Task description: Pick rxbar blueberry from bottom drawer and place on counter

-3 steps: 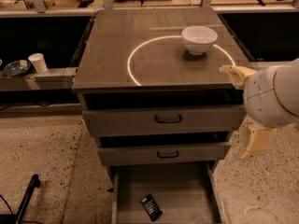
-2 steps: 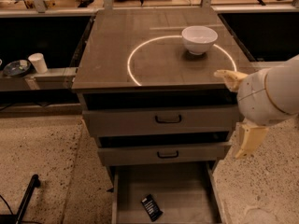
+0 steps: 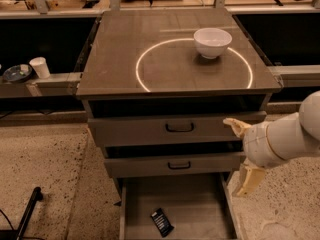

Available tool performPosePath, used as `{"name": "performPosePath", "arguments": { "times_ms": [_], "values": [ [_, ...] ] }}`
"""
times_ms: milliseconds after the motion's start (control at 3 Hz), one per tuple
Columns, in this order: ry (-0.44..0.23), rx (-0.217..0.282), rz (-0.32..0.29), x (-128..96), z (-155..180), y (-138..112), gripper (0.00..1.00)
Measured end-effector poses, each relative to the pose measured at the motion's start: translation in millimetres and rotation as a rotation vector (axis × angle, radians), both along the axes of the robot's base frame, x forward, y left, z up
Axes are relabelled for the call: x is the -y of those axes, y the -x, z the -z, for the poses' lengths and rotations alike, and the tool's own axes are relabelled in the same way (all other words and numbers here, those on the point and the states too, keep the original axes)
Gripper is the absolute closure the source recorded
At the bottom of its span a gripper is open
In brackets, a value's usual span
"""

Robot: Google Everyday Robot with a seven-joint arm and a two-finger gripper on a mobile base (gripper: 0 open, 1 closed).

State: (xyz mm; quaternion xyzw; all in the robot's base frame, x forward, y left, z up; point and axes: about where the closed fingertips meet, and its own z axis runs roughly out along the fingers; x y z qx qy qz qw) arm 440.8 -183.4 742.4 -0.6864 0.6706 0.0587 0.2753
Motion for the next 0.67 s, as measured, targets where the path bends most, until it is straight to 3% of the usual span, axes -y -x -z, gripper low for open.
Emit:
{"name": "performPosePath", "arguments": {
  "times_ms": [667],
  "values": [
    [-0.014, -0.025, -0.011, -1.4, 11.7, -1.4, 0.00]
  ]
}}
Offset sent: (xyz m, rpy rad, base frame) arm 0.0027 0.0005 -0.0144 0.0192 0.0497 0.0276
